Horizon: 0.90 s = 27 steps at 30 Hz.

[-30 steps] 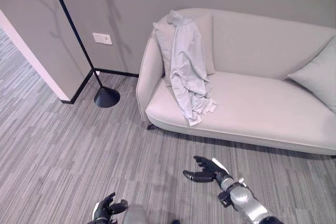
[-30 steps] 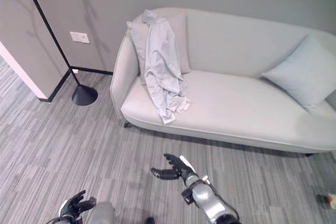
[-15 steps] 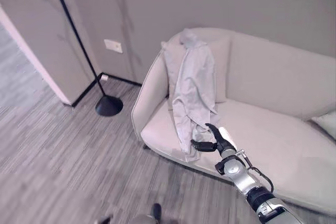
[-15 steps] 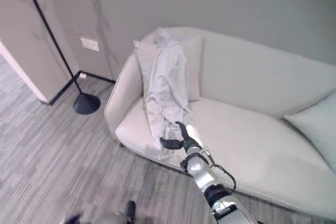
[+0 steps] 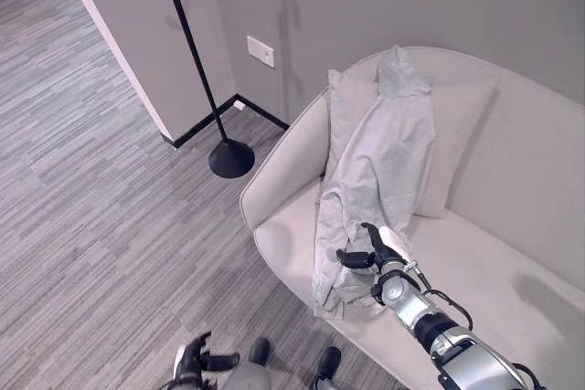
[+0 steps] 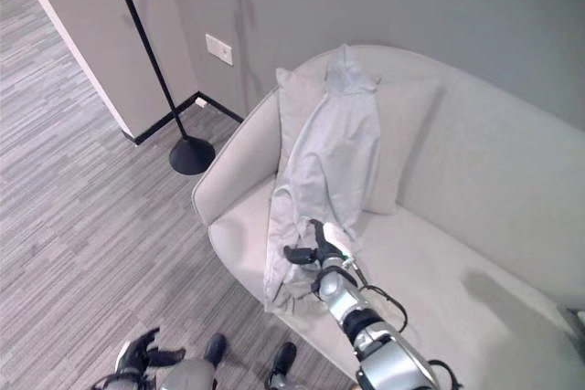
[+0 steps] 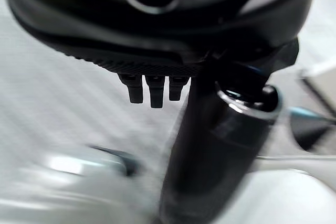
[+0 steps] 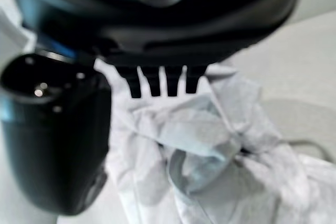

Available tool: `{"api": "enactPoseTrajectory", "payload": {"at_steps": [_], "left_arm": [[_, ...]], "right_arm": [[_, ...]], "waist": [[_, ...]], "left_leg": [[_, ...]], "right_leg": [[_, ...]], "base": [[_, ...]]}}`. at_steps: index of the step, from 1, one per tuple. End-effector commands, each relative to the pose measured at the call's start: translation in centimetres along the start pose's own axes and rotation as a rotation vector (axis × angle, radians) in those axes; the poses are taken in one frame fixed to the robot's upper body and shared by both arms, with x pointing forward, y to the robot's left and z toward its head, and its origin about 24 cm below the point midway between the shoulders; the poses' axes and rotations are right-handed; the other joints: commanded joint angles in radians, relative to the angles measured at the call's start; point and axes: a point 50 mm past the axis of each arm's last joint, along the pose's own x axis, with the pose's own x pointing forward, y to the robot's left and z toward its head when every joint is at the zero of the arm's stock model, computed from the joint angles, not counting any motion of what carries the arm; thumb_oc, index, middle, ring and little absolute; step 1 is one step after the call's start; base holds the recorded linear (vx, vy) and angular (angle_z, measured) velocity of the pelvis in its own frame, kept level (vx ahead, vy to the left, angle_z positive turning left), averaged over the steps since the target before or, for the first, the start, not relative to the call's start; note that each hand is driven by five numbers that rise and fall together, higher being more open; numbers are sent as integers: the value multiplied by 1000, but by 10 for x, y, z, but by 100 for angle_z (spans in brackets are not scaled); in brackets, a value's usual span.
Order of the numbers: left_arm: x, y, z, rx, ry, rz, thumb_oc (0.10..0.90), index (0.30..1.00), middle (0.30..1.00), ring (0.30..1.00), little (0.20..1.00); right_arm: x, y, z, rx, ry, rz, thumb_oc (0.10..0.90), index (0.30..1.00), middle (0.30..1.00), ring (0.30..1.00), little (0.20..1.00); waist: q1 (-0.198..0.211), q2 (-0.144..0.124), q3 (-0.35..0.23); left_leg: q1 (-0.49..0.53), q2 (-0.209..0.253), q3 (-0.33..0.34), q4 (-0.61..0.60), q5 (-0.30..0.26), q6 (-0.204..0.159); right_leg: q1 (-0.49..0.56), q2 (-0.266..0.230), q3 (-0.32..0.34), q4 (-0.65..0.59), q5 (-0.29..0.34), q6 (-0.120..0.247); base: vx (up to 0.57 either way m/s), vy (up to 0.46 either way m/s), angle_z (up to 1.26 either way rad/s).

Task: Hang the clothes on the sofa on the clothes rack.

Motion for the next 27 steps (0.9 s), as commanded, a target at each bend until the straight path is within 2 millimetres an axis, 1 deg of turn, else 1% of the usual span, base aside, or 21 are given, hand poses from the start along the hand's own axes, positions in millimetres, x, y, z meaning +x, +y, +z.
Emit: {"api": "enactPoseTrajectory", "payload": {"at_steps": [1, 4, 5, 6, 7, 8, 9, 10, 11, 12, 15, 17, 18, 20, 21, 22, 24, 27], "left_arm": [[-1, -8, -4, 95, 4, -23, 800, 900, 900, 900, 900], [-3, -9, -8, 78, 14, -11, 800, 900, 900, 900, 900], [-3, -9, -9, 89, 17, -7, 800, 900, 900, 900, 900], [-3, -9, -9, 89, 17, -7, 800, 900, 900, 900, 900], [-4, -9, -12, 78, 28, 4, 800, 900, 900, 900, 900], [-4, -8, -14, 66, 41, 13, 800, 900, 900, 900, 900], [-4, -8, -14, 66, 41, 12, 800, 900, 900, 900, 900], [-5, -8, -16, 51, 53, 22, 800, 900, 900, 900, 900], [-5, -8, -17, 51, 53, 21, 800, 900, 900, 900, 900], [-5, -8, -19, 38, 71, 26, 800, 900, 900, 900, 900], [-6, -10, -21, 21, 88, 27, 800, 900, 900, 900, 900], [-5, -11, -21, 12, 96, 23, 800, 900, 900, 900, 900], [-5, -11, -21, 13, 97, 23, 800, 900, 900, 900, 900], [-5, -10, -21, 10, 103, 21, 800, 900, 900, 900, 900], [-4, -13, -19, 29, 94, 8, 800, 900, 900, 900, 900], [-5, -13, -19, 30, 95, 8, 800, 900, 900, 900, 900], [-4, -14, -18, 51, 88, -7, 800, 900, 900, 900, 900], [-3, -19, -14, 86, 73, -30, 800, 900, 900, 900, 900]], "right_arm": [[6, -2, 28, 24, -86, -18, 800, 900, 900, 900, 900], [-1, 16, 27, 18, -87, 38, 800, 900, 900, 900, 900], [-3, 19, 29, 21, -111, 48, 800, 900, 900, 900, 900], [-3, 19, 28, 21, -111, 48, 800, 900, 900, 900, 900], [-4, 14, 32, 47, -142, 32, 800, 900, 900, 900, 900], [-6, 5, 40, 81, -205, 5, 800, 900, 900, 900, 900], [-6, 4, 40, 80, -204, 5, 800, 900, 900, 900, 900], [-12, -10, 45, 117, -286, -36, 800, 900, 900, 900, 900], [-12, -10, 44, 116, -284, -35, 800, 900, 900, 900, 900], [-21, -20, 42, 121, -341, -61, 800, 900, 900, 900, 900], [-37, -33, 36, 111, -411, -83, 800, 900, 900, 900, 900], [-48, -31, 32, 106, -443, -62, 800, 900, 900, 900, 900], [-48, -32, 31, 105, -442, -62, 800, 900, 900, 900, 900], [-58, -27, 26, 101, -453, -30, 800, 900, 900, 900, 900], [-72, -20, 20, 80, -468, 9, 800, 900, 900, 900, 900], [-72, -20, 19, 79, -468, 9, 800, 900, 900, 900, 900], [-79, -13, 19, 107, -473, 42, 800, 900, 900, 900, 900], [-85, -4, 20, 131, -479, 96, 800, 900, 900, 900, 900]], "waist": [[30, 9, -71], [27, 15, -80], [19, 14, -91], [19, 14, -91], [5, 11, -99], [-12, 8, -107], [-11, 9, -108], [-37, 6, -116], [-36, 7, -116], [-60, 6, -124], [-88, 10, -136], [-105, 12, -140], [-103, 12, -141], [-115, 13, -145], [-138, 19, -150], [-137, 20, -150], [-150, 25, -151], [-166, 33, -152]], "left_leg": [[-16, -19, -33, -43, 77, 38], [-10, -15, -45, -61, 87, 28], [-6, -13, -48, -69, 94, 20], [-6, -13, -48, -69, 94, 20], [-1, -12, -46, -73, 93, 19], [8, -9, -37, -76, 91, 18], [8, -9, -37, -76, 91, 18], [19, -6, -24, -78, 87, 18], [20, -6, -23, -78, 87, 18], [29, -3, -11, -78, 83, 19], [43, 1, 12, -79, 75, 21], [55, 3, 28, -79, 71, 22], [56, 3, 29, -79, 71, 22], [68, 6, 42, -79, 66, 21], [82, 8, 52, -79, 60, 21], [83, 8, 52, -79, 60, 21], [91, 10, 60, -79, 57, 21], [103, 12, 70, -79, 53, 21]], "right_leg": [[81, -51, 11, 19, -127, 133], [93, -46, 6, 7, -134, 130], [100, -45, 2, 7, -138, 129], [101, -45, 2, 7, -138, 129], [104, -45, 5, 8, -141, 128], [108, -48, 11, 9, -139, 129], [109, -48, 11, 9, -139, 129], [111, -51, 23, 12, -136, 131], [112, -51, 23, 12, -136, 131], [112, -56, 34, 12, -132, 134], [110, -62, 57, 7, -122, 141], [112, -65, 73, 6, -119, 143], [112, -65, 74, 6, -119, 143], [116, -68, 87, 6, -118, 144], [121, -71, 100, 6, -120, 145], [122, -71, 101, 6, -120, 145], [125, -72, 107, 7, -120, 145], [130, -73, 118, 8, -122, 144]], "base": [[-52, -17, 5], [-23, 13, 23], [-32, 24, 31], [-44, 34, 21], [-38, 27, 16], [-38, 27, 7], [-50, 19, 2], [-28, 9, -5], [-59, 14, -8], [-52, 6, -29], [-62, -4, -35], [-33, -8, -32], [-15, -8, -43], [-23, -19, -41], [-24, -17, -24], [-25, -15, -12], [-17, -13, -16], [-15, -3, -13]]}}
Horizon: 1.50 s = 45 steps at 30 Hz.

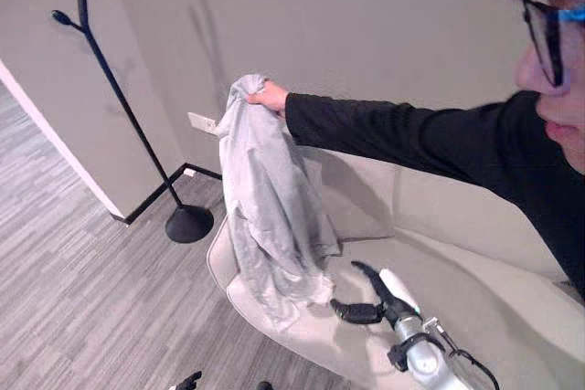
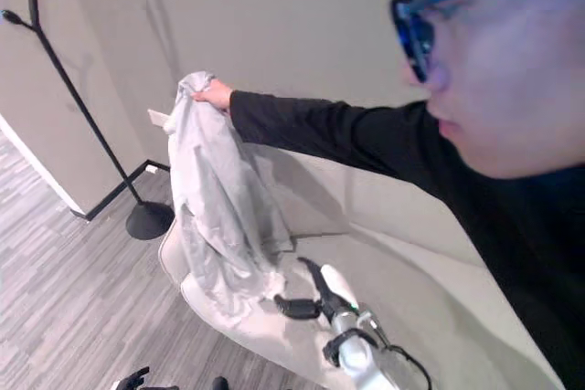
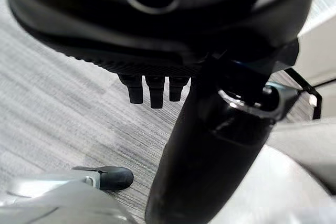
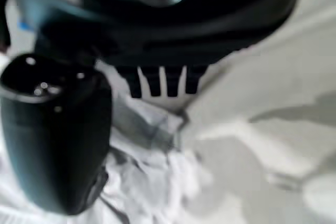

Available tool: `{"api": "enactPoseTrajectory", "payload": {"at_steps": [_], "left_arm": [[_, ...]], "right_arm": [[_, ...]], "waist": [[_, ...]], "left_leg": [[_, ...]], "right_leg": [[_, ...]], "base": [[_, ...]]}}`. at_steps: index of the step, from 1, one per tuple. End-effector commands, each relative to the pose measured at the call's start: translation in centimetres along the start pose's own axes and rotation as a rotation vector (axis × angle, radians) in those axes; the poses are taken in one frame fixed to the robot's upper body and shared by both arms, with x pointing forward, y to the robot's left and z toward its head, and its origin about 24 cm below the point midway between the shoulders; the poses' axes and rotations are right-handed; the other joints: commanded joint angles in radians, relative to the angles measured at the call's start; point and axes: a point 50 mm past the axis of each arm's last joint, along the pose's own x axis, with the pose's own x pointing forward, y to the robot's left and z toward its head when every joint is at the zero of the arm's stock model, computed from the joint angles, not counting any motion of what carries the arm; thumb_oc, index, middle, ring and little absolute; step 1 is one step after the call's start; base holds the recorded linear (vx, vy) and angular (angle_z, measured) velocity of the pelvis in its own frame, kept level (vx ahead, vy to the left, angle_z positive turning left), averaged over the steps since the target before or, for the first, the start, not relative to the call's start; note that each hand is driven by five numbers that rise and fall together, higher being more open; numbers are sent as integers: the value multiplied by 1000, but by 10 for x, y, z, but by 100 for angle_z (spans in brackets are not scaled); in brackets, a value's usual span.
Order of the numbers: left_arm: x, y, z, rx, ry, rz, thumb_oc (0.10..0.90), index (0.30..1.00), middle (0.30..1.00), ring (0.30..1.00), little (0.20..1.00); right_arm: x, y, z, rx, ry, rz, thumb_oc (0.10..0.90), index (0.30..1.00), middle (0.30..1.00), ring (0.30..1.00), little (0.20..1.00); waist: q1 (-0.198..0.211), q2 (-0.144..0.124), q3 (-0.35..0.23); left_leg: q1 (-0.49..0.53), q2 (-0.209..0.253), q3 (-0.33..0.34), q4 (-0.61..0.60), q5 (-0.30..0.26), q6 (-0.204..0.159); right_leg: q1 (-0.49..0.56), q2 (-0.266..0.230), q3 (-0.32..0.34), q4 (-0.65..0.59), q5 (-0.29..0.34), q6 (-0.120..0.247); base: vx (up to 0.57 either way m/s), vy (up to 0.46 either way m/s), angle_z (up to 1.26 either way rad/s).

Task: Hang the clothes on the sofa on the clothes rack.

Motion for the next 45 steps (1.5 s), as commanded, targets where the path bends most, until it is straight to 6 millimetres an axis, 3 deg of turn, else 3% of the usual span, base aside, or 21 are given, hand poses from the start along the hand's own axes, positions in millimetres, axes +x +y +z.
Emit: {"api": "enactPoseTrajectory", "payload": {"at_steps": [1, 13, 17, 20, 21, 23, 24, 27, 28, 29, 30, 31, 32, 33, 34, 36, 38, 39, 40, 41, 45], "left_arm": [[3, -17, 13, 77, -23, -56, 800, 900, 900, 900, 900], [4, -20, 23, 65, -52, -58, 800, 900, 900, 900, 900], [8, -23, 57, -5, -160, -45, 800, 900, 900, 900, 900], [7, -22, 63, -50, -188, -40, 800, 900, 900, 900, 900], [8, -19, 54, -18, -154, -19, 800, 900, 900, 900, 900], [7, -21, 52, 6, -149, -23, 800, 900, 900, 900, 900], [6, -24, 52, 63, -162, -39, 800, 900, 900, 900, 900], [4, -38, 55, 206, -193, -106, 800, 900, 900, 900, 900], [2, -46, 55, 362, -230, -175, 800, 900, 900, 900, 900], [2, -44, 55, 399, -242, -186, 800, 900, 900, 900, 900], [2, -43, 55, 401, -241, -186, 800, 900, 900, 900, 900], [5, -31, 56, 414, -242, -151, 800, 900, 900, 900, 900], [6, -25, 58, 374, -238, -125, 800, 900, 900, 900, 900], [6, -25, 58, 374, -238, -124, 800, 900, 900, 900, 900], [7, -21, 58, 324, -229, -100, 800, 900, 900, 900, 900], [6, -11, 48, 302, -203, -81, 800, 900, 900, 900, 900], [5, -7, 37, 317, -178, -85, 800, 900, 900, 900, 900], [5, 0, 26, 290, -129, -60, 800, 900, 900, 900, 900], [5, 0, 27, 289, -130, -59, 800, 900, 900, 900, 900], [5, 4, 19, 272, -102, -43, 800, 900, 900, 900, 900], [2, -2, 12, 202, -76, -32, 800, 900, 900, 900, 900]], "right_arm": [[20, -33, 68, 14, -315, -119, 800, 900, 900, 900, 900], [25, -38, 80, -30, -366, -134, 800, 900, 900, 900, 900], [30, -52, 86, -72, -398, -151, 800, 900, 900, 900, 900], [31, -65, 78, -134, -369, -185, 800, 900, 900, 900, 900], [31, -68, 70, -95, -330, -203, 800, 900, 900, 900, 900], [31, -69, 66, -89, -313, -209, 800, 900, 900, 900, 900], [29, -68, 60, -71, -288, -216, 800, 900, 900, 900, 900], [25, -77, 43, -82, -215, -259, 800, 900, 900, 900, 900], [18, -81, 21, -132, -122, -316, 800, 900, 900, 900, 900], [17, -81, 14, -152, -87, -333, 800, 900, 900, 900, 900], [17, -80, 14, -151, -87, -333, 800, 900, 900, 900, 900], [19, -79, 10, -135, -47, -365, 800, 900, 900, 900, 900], [21, -79, 11, -137, -42, -376, 800, 900, 900, 900, 900], [22, -79, 11, -136, -43, -376, 800, 900, 900, 900, 900], [23, -80, 11, -155, -39, -388, 800, 900, 900, 900, 900], [20, -87, 2, -220, -1, -428, 800, 900, 900, 900, 900], [18, -93, -4, -219, 15, -467, 800, 900, 900, 900, 900], [18, -97, -6, -237, 17, -503, 800, 900, 900, 900, 900], [18, -97, -5, -237, 17, -504, 800, 900, 900, 900, 900], [16, -96, -6, -274, 7, -509, 800, 900, 900, 900, 900], [14, -98, -10, -277, 26, -532, 800, 900, 900, 900, 900]], "waist": [[24, -27, 1], [19, -22, 24], [18, -41, 102], [17, -47, 109], [4, -40, 110], [-5, -28, 106], [-9, -4, 103], [-40, 19, 69], [-56, 12, 46], [-61, 5, 45], [-58, 1, 43], [-52, -12, 51], [-39, -16, 55], [-41, -18, 55], [-38, -17, 61], [-30, -8, 85], [-23, -4, 90], [-11, -10, 94], [-13, -10, 92], [1, -27, 90], [2, -36, 81]], "left_leg": [[-18, 20, -39, 3, -60, -36], [-30, 27, -38, 20, -49, -46], [-199, 33, -32, 269, -87, -89], [-175, 165, -25, 268, -82, -103], [-113, 301, -70, 231, -23, -127], [-88, 332, -85, 205, -6, -143], [-66, 339, -131, 169, -1, -158], [-25, 310, -139, 62, -59, -179], [15, 239, -117, 5, -105, -169], [21, 198, -102, 3, -128, -148], [20, 193, -99, 3, -127, -146], [21, 146, -42, 3, -145, -120], [17, 129, -17, 3, -150, -108], [16, 126, -18, 3, -149, -107], [17, 114, -13, 3, -149, -94], [17, 72, -10, 3, -138, -47], [16, 40, -11, 3, -127, -25], [7, 14, -5, 3, -111, -17], [2, 14, -6, 3, -107, -16], [8, -4, 7, 3, -115, -16], [10, -15, -8, 3, -111, -17]], "right_leg": [[52, -62, 8, 16, -79, 74], [61, -56, 0, 35, -98, 60], [35, -85, -35, 48, -95, 49], [38, -121, -46, 59, -86, 66], [35, -181, -32, 58, -69, 111], [23, -198, -26, 62, -64, 128], [22, -207, -7, 71, -65, 145], [16, -268, -5, 76, -39, 183], [4, -340, -8, 82, 35, 215], [-19, -370, -6, 100, 84, 214], [-23, -375, -2, 101, 85, 215], [-82, -433, -53, 136, 197, 216], [-97, -459, -109, 141, 233, 221], [-96, -461, -111, 138, 236, 222], [-93, -451, -136, 147, 216, 214], [-121, -287, -47, 247, 29, 152], [-123, -179, -40, 294, -64, 121], [-120, -103, -64, 318, -126, 87], [-123, -102, -65, 315, -121, 86], [-84, -66, -65, 270, -154, 54], [-77, -45, 4, 189, -104, 63]], "base": [[-9, 2, -12], [-19, -5, 0], [-190, 33, 50], [9, 352, 40], [70, 517, 12], [40, 510, -7], [61, 674, 7], [57, 535, -4], [63, 826, 14], [33, 631, 27], [-80, 476, 54], [-118, 445, 55], [-117, 441, 4], [-80, 287, -73], [-103, 414, -81], [-132, 511, -5], [-79, 289, 37], [-87, 199, 19], [-55, 147, -10], [-9, 33, -1], [33, 32, -4]]}}
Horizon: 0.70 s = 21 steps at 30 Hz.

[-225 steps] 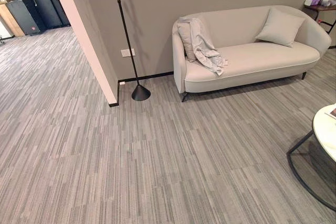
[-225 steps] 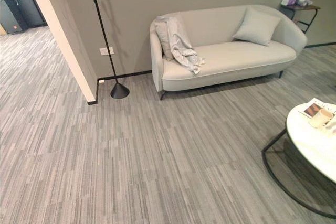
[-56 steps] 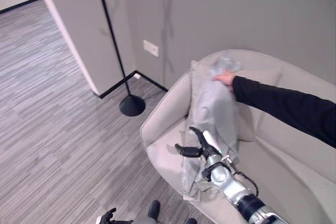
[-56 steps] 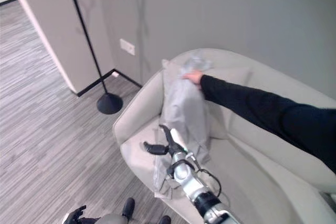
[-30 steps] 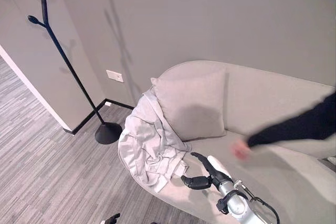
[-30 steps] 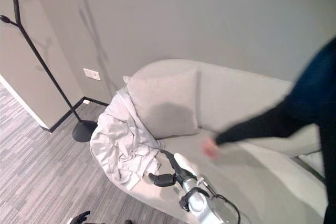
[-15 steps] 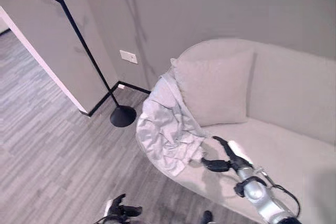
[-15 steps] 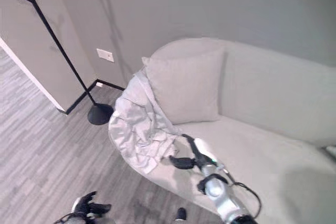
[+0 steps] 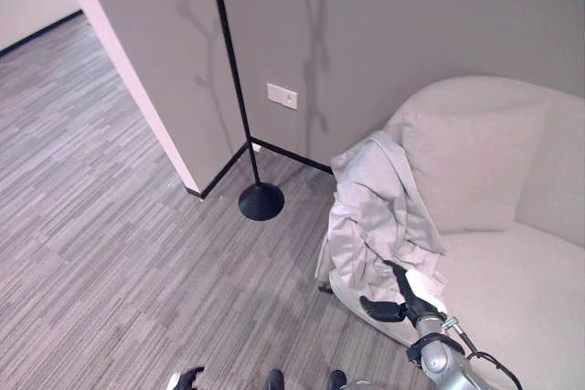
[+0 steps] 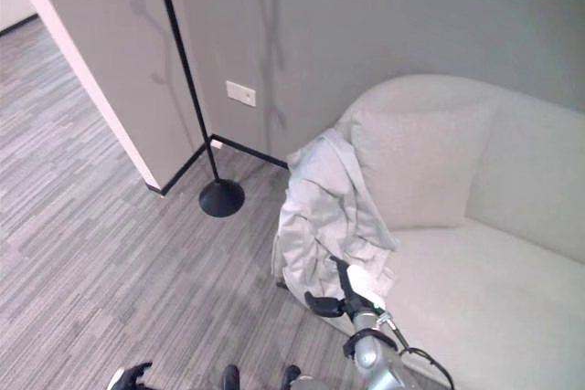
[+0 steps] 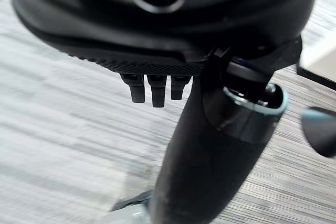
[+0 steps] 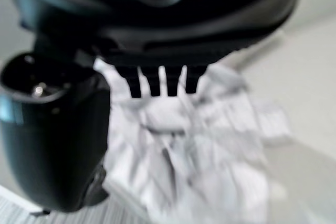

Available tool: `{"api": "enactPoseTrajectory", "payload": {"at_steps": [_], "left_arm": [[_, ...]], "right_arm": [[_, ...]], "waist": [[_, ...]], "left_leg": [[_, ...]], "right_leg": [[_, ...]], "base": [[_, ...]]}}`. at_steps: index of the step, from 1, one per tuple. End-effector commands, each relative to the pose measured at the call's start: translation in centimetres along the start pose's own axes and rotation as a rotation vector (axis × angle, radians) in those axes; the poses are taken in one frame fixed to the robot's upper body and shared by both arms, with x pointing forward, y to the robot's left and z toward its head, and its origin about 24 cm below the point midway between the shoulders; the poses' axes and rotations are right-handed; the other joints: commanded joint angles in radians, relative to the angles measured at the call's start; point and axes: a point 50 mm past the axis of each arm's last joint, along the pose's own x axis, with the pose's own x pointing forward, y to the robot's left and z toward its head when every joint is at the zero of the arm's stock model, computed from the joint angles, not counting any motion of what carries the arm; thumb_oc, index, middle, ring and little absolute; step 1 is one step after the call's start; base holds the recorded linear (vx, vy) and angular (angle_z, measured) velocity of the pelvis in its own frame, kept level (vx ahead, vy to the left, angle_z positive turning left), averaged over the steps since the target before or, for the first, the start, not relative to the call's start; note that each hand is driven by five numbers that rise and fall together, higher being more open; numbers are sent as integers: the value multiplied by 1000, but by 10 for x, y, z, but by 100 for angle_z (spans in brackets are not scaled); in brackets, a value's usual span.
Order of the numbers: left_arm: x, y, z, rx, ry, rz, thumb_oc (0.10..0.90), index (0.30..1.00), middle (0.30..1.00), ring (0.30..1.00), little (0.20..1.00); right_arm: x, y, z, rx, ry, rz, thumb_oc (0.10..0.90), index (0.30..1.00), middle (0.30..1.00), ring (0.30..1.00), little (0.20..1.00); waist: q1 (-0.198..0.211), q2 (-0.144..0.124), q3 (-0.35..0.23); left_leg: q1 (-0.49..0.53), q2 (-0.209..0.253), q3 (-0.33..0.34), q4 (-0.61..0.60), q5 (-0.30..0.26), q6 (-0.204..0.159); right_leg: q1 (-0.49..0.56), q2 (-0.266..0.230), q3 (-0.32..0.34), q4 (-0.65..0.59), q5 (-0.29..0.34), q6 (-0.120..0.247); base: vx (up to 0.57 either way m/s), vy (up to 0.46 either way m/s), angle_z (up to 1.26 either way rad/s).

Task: Hang the clothes on the sofa on the clothes rack.

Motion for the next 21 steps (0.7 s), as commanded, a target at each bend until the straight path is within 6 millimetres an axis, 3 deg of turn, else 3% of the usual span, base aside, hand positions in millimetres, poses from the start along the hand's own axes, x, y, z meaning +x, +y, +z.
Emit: {"api": "enactPoseTrajectory", "payload": {"at_steps": [1, 6, 11, 16, 19, 21], "left_arm": [[1, -14, 23, -77, -82, -8, 800, 900, 900, 900, 900], [-5, -38, 19, 55, -111, -119, 800, 900, 900, 900, 900], [-5, -39, 34, 114, -199, -139, 800, 900, 900, 900, 900], [-4, -38, 49, 146, -269, -136, 800, 900, 900, 900, 900], [-4, -38, 74, 177, -369, -111, 800, 900, 900, 900, 900], [-4, -38, 79, 179, -384, -104, 800, 900, 900, 900, 900]], "right_arm": [[14, -43, 13, -33, -104, -220, 800, 900, 900, 900, 900], [18, -56, 18, -109, -171, -275, 800, 900, 900, 900, 900], [33, -63, 35, -196, -271, -261, 800, 900, 900, 900, 900], [54, -73, 42, -248, -264, -292, 800, 900, 900, 900, 900], [83, -105, 56, -277, -207, -444, 800, 900, 900, 900, 900], [86, -112, 57, -294, -196, -477, 800, 900, 900, 900, 900]], "waist": [[3, -35, -36], [6, -29, -66], [20, -24, -69], [38, -8, -43], [65, 23, 21], [65, 29, 29]], "left_leg": [[-61, 32, -23, 1, -59, -56], [-57, 38, -22, 1, -68, -53], [-58, 48, -30, 1, -73, -63], [-94, 50, -39, 1, -60, -70], [-182, 51, -58, 1, -21, -78], [-196, 50, -61, 1, -15, -79]], "right_leg": [[22, -31, 83, -75, 36, 114], [69, -47, 78, -161, 64, 124], [94, -55, 70, -211, 79, 131], [71, -63, 63, -220, 89, 135], [-5, -70, 60, -220, 110, 134], [-19, -71, 61, -219, 114, 134]], "base": [[70, -32, -4], [79, -27, -3], [76, -38, -6], [-34, -11, 3], [-144, -36, 11], [-63, -14, 18]]}}
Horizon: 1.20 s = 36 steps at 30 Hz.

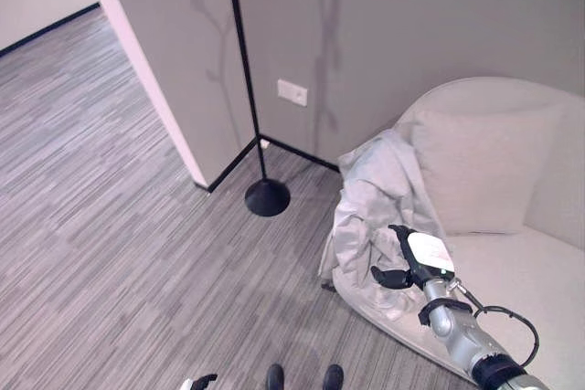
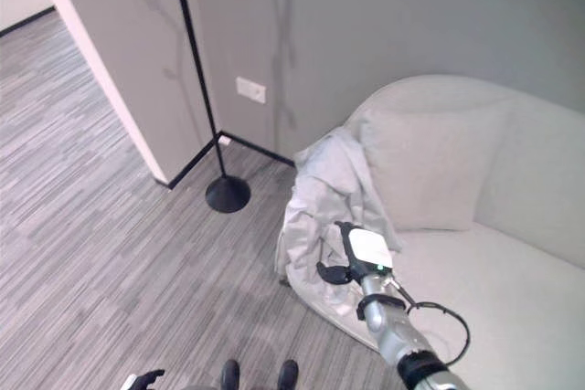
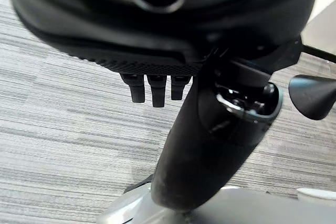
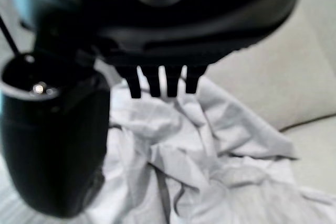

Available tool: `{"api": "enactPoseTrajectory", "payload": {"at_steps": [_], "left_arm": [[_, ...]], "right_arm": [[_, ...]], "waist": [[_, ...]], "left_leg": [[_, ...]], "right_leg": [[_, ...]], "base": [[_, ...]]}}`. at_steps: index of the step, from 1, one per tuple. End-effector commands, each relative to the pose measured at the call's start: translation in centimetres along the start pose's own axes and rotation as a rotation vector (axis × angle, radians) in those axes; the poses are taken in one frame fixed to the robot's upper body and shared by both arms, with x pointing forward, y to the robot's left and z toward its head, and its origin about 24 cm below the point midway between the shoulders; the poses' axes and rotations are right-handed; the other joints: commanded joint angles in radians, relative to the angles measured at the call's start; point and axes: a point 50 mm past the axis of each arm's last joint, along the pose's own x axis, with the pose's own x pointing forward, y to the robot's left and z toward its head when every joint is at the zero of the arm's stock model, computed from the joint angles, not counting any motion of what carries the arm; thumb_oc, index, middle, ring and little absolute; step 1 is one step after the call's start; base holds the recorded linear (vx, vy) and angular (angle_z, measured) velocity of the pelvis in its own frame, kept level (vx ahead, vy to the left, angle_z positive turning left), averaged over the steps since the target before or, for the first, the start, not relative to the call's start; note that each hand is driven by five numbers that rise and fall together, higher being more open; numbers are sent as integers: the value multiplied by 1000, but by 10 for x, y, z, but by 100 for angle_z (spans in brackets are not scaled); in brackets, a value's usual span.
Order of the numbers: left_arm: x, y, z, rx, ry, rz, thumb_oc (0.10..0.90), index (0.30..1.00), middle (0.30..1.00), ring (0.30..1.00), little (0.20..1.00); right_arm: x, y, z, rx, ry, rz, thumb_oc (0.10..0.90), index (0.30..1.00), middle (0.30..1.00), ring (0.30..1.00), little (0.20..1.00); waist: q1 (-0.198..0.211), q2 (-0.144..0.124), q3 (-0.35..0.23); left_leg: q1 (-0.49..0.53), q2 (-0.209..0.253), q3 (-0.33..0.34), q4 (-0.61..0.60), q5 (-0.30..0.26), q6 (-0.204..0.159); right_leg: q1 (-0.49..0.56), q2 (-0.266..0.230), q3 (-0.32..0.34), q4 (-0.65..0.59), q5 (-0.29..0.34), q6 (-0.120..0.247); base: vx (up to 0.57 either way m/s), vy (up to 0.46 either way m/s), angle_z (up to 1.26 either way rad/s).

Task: Hang the clothes on the sofa on the clothes rack.

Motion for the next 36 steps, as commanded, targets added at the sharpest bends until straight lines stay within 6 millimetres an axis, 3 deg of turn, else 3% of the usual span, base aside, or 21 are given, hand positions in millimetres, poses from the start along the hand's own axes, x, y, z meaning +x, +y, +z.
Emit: {"api": "enactPoseTrajectory", "payload": {"at_steps": [1, 2, 3, 7, 11, 14, 17, 25, 30, 36], "left_arm": [[9, -13, 47, -7, -175, -3, 800, 900, 900, 900, 900], [9, -13, 47, -7, -175, -2, 800, 900, 900, 900, 900], [11, -13, 56, 8, -197, 14, 800, 900, 900, 900, 900], [12, -14, 63, 29, -219, 23, 800, 900, 900, 900, 900], [12, -16, 74, 61, -272, 22, 800, 900, 900, 900, 900], [13, -14, 95, 82, -357, 36, 800, 900, 900, 900, 900], [13, -7, 111, 83, -423, 73, 800, 900, 900, 900, 900], [11, -5, 133, 156, -534, 98, 800, 900, 900, 900, 900], [10, -4, 143, 273, -599, 160, 800, 900, 900, 900, 900], [7, 0, 156, 447, -706, 282, 800, 900, 900, 900, 900]], "right_arm": [[29, -60, 12, -12, -41, -323, 800, 900, 900, 900, 900], [29, -60, 12, -12, -41, -323, 800, 900, 900, 900, 900], [34, -80, 6, -77, -27, -418, 800, 900, 900, 900, 900], [32, -94, 3, -72, -17, -496, 800, 900, 900, 900, 900], [29, -98, -1, -92, -21, -526, 800, 900, 900, 900, 900], [23, -101, 4, -93, -50, -573, 800, 900, 900, 900, 900], [14, -86, 5, -128, -69, -542, 800, 900, 900, 900, 900], [40, -69, 7, -188, 22, -440, 800, 900, 900, 900, 900], [53, -91, -5, -239, 137, -510, 800, 900, 900, 900, 900], [55, -124, -18, -295, 172, -676, 800, 900, 900, 900, 900]], "waist": [[6, -9, 32], [6, -9, 31], [1, -2, 46], [-7, 2, 58], [-14, 5, 68], [-32, 4, 86], [-47, 8, 112], [-18, 58, 158], [6, 94, 181], [8, 102, 195]], "left_leg": [[-26, 51, -43, -19, -44, -78], [-27, 51, -43, -19, -44, -78], [-55, 53, -45, -19, -32, -80], [-78, 56, -43, -19, -28, -80], [-95, 58, -41, -19, -26, -82], [-112, 64, -37, -19, -23, -84], [-130, 66, -39, -19, -18, -88], [-201, 52, -49, -19, 6, -94], [-250, 41, -54, -19, 25, -99], [-290, 36, -61, -19, 35, -102]], "right_leg": [[27, -104, 78, 9, -54, 143], [26, -104, 78, 9, -54, 143], [-1, -104, 84, 10, -50, 141], [-26, -103, 94, 11, -48, 140], [-43, -103, 100, 11, -45, 140], [-68, -99, 109, 10, -42, 140], [-88, -97, 115, 12, -39, 140], [-161, -107, 125, 12, -15, 145], [-209, -114, 130, 13, -1, 150], [-249, -111, 132, 13, 9, 155]], "base": [[-36, -12, 15], [-50, -42, 8], [-25, -34, 0], [-6, -33, -1], [2, -35, -6], [9, -43, -9], [-11, -51, -6], [-44, 5, -1], [-42, 18, 1], [-16, -10, 5]]}}
